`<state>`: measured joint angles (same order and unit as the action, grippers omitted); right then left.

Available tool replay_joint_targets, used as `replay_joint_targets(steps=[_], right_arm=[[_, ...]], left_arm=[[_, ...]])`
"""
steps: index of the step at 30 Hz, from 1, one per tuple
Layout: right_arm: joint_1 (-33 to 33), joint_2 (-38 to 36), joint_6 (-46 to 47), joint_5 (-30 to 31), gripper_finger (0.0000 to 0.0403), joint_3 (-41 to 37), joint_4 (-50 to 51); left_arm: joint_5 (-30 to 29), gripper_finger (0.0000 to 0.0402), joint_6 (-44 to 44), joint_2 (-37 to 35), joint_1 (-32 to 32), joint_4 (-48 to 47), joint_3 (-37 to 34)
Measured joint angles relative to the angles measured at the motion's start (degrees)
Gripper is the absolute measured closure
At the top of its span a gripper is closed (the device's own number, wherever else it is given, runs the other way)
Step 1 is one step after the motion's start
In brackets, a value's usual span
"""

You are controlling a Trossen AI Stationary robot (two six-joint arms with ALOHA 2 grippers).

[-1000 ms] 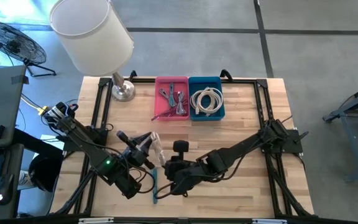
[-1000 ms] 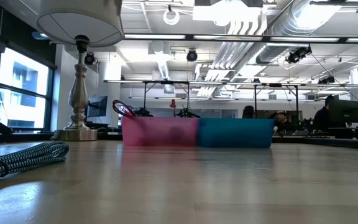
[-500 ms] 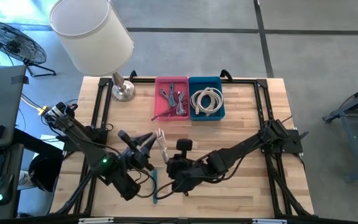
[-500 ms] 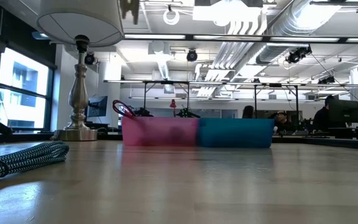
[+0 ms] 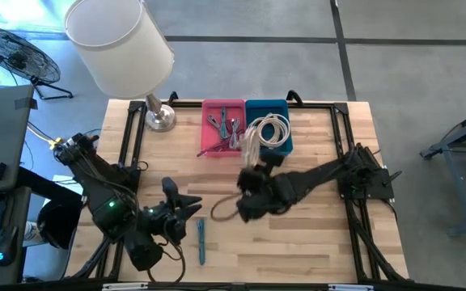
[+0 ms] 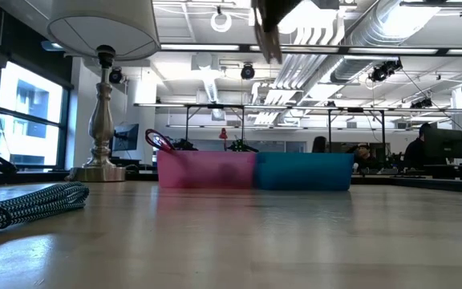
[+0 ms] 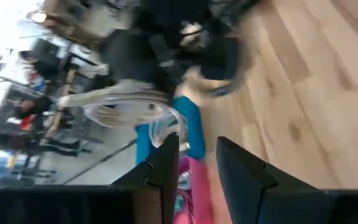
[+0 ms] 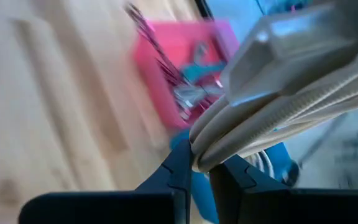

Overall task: Pick & Place USB Port
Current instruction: Put the white HDMI cable into the blue bin

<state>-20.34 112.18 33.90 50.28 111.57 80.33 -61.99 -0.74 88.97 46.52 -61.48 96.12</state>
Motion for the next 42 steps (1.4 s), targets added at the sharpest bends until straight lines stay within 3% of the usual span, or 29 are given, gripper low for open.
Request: replay_joint_targets(steps=[4, 11, 18, 24, 29, 32, 39, 42], right_arm=[[6.6, -1.0, 1.8, -4.9, 0.0376, 0.0, 5.1], [18.5, -1.0, -2.2, -17.5, 0.0376, 0.0, 5.3], [25.4, -1.0, -4.3, -26.9, 0.0376, 0.0, 5.4], [29.7, -1.0, -4.4, -31.7, 0.0376, 0.0, 6.5], [32.0, -1.0, -4.0, -35.0, 0.0376, 0.0, 7.4], [33.0, -1.0, -3.4, -37.6, 0.0376, -0.5, 7.2], [36.2, -1.0, -4.2, -41.5, 0.0376, -9.4, 5.3], [37.3, -0.9, -5.9, -38.2, 0.0372, -13.9, 1.4]], left_arm=[[4.1, 0.0298, 0.5, -0.1, 0.0, -0.9, -0.1], [9.3, 0.0298, 0.2, 0.0, 0.0, -4.8, -0.1], [12.9, 0.0298, 0.4, 0.1, 0.0, -8.8, -0.1], [13.4, 0.0298, -0.4, 0.1, 0.0, -12.0, -0.1], [13.5, 0.0298, -9.3, 0.1, 0.0, -12.0, -0.2], [13.5, 0.0298, -9.8, 0.1, 0.0, -12.0, -0.2], [13.4, 0.0298, -9.6, 0.1, 0.0, -12.0, -0.2], [13.2, 0.0298, -9.6, 0.1, 0.0, -12.0, -0.2]])
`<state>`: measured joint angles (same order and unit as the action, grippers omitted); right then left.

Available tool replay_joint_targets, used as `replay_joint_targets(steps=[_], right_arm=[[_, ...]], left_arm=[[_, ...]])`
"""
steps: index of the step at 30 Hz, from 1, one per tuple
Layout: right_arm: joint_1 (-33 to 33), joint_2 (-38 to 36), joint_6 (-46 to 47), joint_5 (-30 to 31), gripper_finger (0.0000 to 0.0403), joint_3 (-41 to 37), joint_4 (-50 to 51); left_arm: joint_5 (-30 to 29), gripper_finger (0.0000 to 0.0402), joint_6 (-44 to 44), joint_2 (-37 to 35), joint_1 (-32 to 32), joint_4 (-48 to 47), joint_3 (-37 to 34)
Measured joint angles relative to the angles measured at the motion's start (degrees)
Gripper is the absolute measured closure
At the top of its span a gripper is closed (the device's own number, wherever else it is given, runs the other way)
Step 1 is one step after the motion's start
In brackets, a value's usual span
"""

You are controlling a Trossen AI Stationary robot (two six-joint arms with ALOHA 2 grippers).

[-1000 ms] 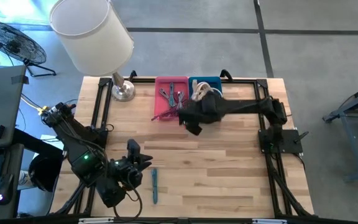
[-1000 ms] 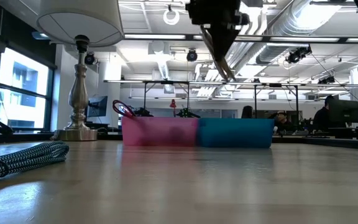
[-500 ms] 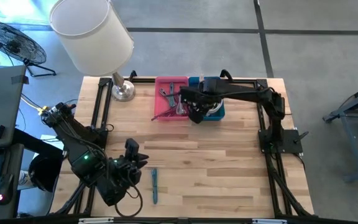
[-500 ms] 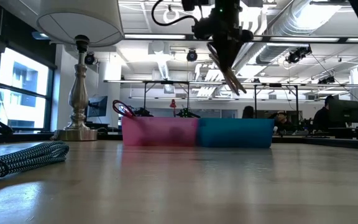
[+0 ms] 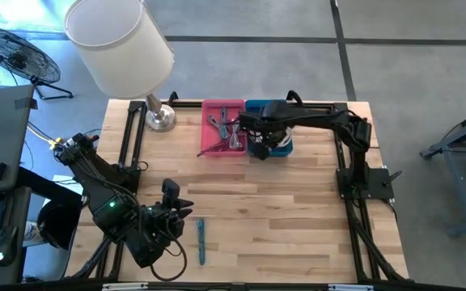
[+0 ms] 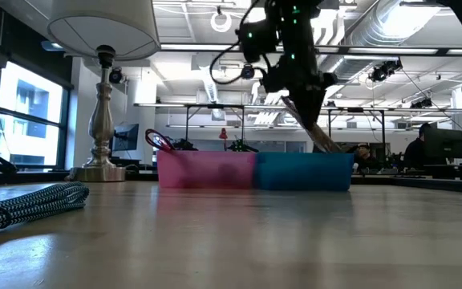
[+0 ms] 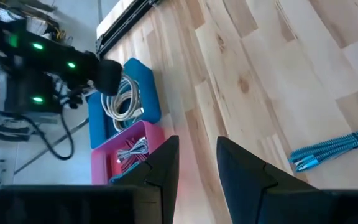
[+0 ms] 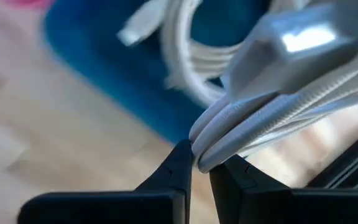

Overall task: Pick & Place USB Port
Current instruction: Put the white HDMI cable into the blue bin, then put the blue charger cable into the pink bin

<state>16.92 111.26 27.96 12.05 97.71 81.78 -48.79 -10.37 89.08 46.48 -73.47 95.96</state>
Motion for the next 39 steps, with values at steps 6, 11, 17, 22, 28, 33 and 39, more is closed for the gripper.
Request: replay_joint_targets(steps=[6, 11, 17, 22, 28, 33, 39], right_arm=[[0.5, 0.0, -1.6, 7.1, 0.0305, -3.8, -5.1], [0.0, 0.0, -7.0, 3.4, 0.0279, -3.8, -9.9], [-0.5, 0.0, -11.0, 0.6, 0.0272, -2.8, -13.5], [-1.7, 0.0, -11.4, 0.9, 0.0275, 3.3, -9.0], [-6.8, 0.0, -11.5, 2.7, 0.0275, 14.3, -0.7], [-14.0, 0.0, -10.1, 7.9, 0.0275, 21.8, 3.5], [-25.4, 0.0, -7.6, 14.9, 0.0274, 24.4, 4.3]], left_arm=[[-2.6, 0.0298, 0.0, 0.0, 0.0, -0.2, 0.0], [-4.4, 0.0298, 0.0, 0.0, 0.0, -1.3, 0.0], [-5.4, 0.0298, 1.6, 0.0, 0.0, -2.0, 0.0], [-8.3, 0.0298, 4.3, 0.0, 0.0, -1.5, 0.0], [-4.8, 0.0298, 1.7, -0.8, 0.0, -2.1, 3.4], [9.3, 0.0298, -8.8, -1.0, 0.0, -3.7, 7.8], [18.8, 0.0298, -9.6, -0.9, 0.0, -6.4, 5.7]])
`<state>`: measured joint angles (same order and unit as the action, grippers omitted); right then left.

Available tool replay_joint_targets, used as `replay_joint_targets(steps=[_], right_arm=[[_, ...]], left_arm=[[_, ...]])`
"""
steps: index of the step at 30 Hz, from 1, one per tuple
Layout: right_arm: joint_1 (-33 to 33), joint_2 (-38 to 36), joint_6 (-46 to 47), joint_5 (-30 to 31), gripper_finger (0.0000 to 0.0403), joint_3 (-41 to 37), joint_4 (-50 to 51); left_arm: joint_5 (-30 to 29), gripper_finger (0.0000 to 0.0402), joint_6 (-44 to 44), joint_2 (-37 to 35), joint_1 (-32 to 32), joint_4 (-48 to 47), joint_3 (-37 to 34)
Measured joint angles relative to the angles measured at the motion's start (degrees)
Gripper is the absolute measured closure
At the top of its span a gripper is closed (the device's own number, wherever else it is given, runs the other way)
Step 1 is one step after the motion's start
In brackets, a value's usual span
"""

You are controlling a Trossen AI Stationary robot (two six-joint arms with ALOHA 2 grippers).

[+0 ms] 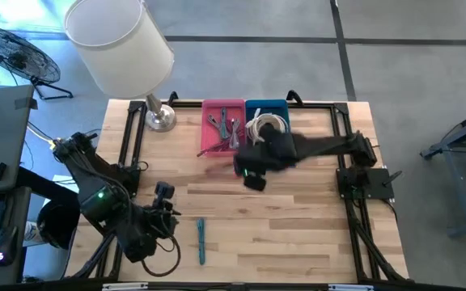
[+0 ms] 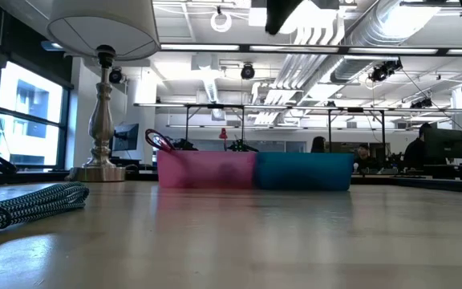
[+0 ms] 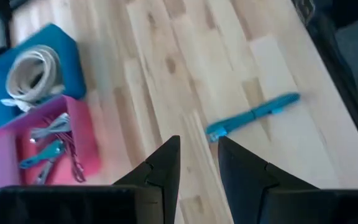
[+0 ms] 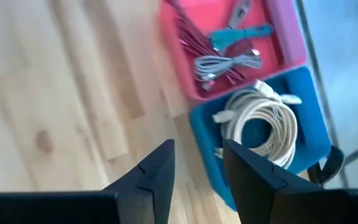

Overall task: Pick & Place USB Port
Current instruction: Put the blue charger cable into the pink bin

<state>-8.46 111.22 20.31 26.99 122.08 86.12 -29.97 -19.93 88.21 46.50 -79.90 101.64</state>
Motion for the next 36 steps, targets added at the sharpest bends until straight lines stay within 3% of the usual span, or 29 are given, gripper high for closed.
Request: replay_joint_targets(steps=[6, 18, 23, 36], right_arm=[[-12.6, 0.0, 5.3, 5.9, 0.0274, -1.8, 0.0], [-32.9, 0.0, 22.0, 13.2, 0.0274, -8.0, -1.7], [-36.8, 0.0, 27.9, 14.6, 0.0274, -8.6, -3.1], [-36.3, 0.0, 29.6, 14.9, 0.0274, -8.6, -9.6]], left_arm=[[3.1, 0.0298, 2.6, 0.0, 0.0, 2.4, -6.3], [9.9, 0.0298, 43.2, 1.6, 0.0, 24.0, -20.2], [9.7, 0.0298, 52.9, 4.9, -0.1, 25.9, -20.5], [15.2, 0.0298, 58.7, 8.6, -4.7, 24.7, -20.5]])
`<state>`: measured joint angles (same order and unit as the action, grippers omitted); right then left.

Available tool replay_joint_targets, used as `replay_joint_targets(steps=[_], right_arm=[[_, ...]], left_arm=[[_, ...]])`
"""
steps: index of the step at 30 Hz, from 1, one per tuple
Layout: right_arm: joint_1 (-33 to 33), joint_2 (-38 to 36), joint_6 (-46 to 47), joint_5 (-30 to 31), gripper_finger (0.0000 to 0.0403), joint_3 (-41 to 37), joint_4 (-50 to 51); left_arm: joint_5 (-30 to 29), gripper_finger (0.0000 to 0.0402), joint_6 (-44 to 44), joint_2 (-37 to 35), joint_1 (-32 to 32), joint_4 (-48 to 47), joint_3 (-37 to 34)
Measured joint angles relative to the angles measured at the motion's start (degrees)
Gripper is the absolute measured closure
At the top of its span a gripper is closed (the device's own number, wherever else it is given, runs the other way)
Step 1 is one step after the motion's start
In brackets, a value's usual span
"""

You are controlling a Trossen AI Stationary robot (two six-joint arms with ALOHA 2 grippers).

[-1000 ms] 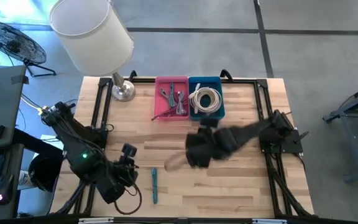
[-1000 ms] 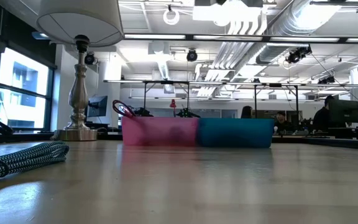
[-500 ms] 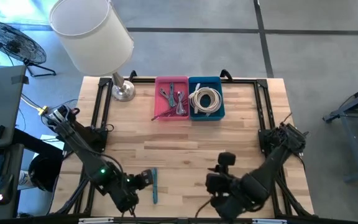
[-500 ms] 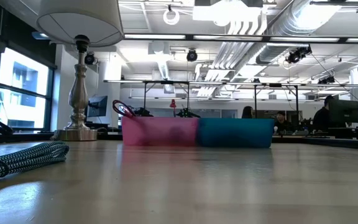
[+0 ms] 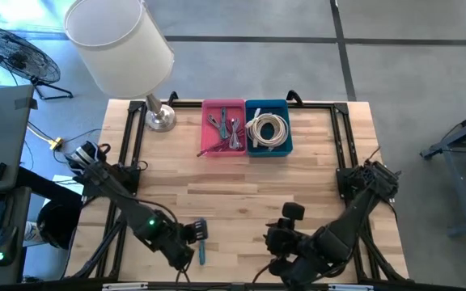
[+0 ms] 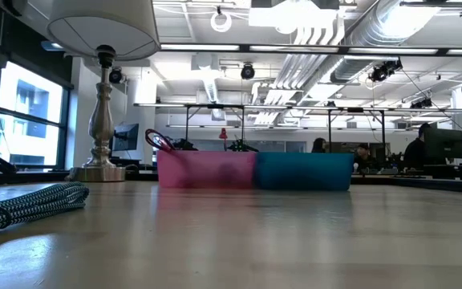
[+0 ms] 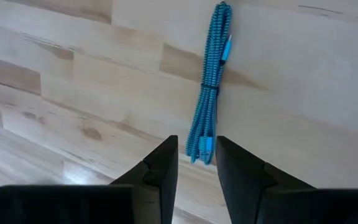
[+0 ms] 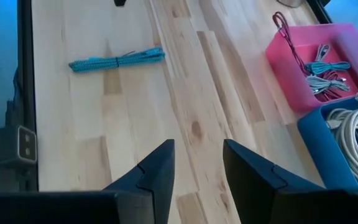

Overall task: Pick & Place USB Port
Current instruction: Put the blue charger cable into the pink bin

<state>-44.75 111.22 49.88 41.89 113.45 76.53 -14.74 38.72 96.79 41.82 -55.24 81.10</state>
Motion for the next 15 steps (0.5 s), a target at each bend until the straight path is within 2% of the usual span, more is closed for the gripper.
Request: replay_joint_targets(steps=[9, 13, 15], right_arm=[[0.6, 0.0, -1.9, 0.2, 0.0274, 0.0, -1.2], [0.7, 0.0, -2.3, 0.4, 0.0274, 0.0, -1.2], [0.7, 0.0, -2.4, 0.4, 0.0274, 0.0, -1.2]], left_arm=[[-1.7, 0.0298, 4.6, 0.0, -1.0, 1.0, 0.0], [-7.1, 0.0298, 5.0, 0.0, -1.0, 1.5, 0.0], [-7.9, 0.0298, 5.0, 0.0, -1.0, 1.0, 0.0]])
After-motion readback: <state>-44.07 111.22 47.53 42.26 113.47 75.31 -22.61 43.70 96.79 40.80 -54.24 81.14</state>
